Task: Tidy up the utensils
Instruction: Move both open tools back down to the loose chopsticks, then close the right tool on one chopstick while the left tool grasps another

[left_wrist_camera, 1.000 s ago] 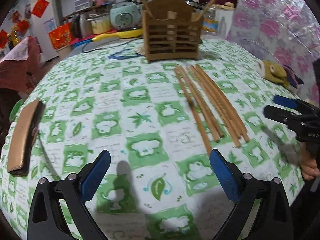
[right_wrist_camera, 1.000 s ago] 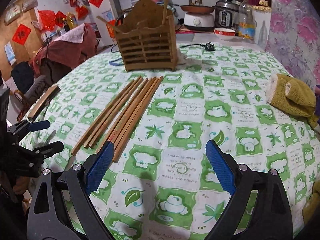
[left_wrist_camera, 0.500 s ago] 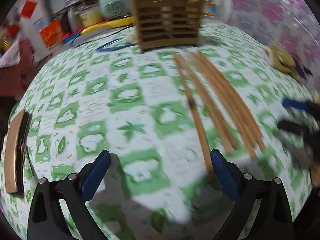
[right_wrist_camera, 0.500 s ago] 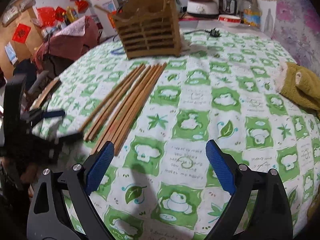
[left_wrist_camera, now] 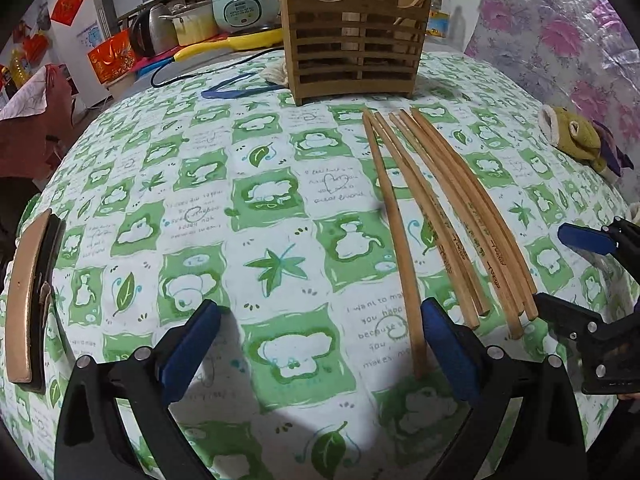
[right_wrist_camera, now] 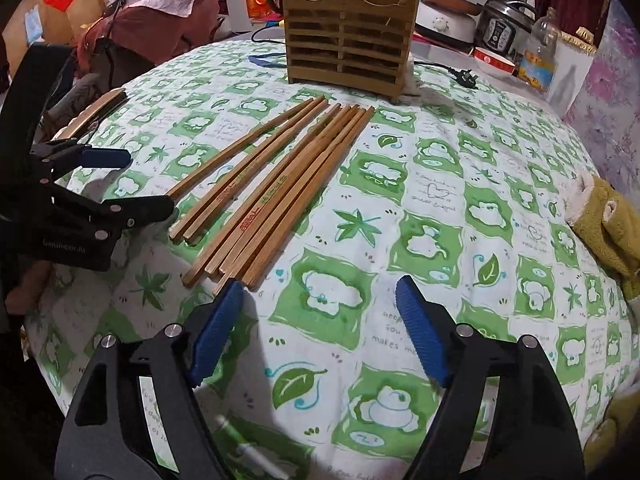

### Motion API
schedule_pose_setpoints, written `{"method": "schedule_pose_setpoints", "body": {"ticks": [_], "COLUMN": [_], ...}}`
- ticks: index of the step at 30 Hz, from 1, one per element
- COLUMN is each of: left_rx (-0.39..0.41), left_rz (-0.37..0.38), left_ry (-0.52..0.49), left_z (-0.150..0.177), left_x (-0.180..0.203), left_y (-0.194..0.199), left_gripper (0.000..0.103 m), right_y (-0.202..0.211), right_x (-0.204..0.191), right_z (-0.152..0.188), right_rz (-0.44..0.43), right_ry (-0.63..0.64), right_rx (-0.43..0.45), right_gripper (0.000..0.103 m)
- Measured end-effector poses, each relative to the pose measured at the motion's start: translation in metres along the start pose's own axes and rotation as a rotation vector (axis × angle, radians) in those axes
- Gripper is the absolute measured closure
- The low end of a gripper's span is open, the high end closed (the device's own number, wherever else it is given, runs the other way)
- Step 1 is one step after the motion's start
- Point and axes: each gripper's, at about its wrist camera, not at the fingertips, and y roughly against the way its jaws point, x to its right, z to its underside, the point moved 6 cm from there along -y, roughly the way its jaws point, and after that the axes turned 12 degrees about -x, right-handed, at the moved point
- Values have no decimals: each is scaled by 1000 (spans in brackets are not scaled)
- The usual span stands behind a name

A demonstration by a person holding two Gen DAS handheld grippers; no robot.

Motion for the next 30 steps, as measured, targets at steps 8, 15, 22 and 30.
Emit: {"method": "schedule_pose_setpoints", "body": {"ticks": [8, 15, 22, 30], "left_rx": [0, -2, 12, 49], "left_rz": [0, -1, 37, 47], "left_ry": [0, -1, -18, -68], "left_z": [0, 6, 12, 15], "left_x": [0, 0, 5, 20], "left_y": [0, 3, 9, 15], "left_gripper": [5, 5, 6, 39], "right_y": [-1, 3, 4, 7], "right_x": [4, 42, 36, 33], "right_z": [-5, 0, 0, -1], "right_rz": [4, -10, -42, -55], "right_ry": [-43, -209, -174, -162], "right_rx": [12, 34, 42, 60], "right_gripper": [49, 60, 60, 60]}}
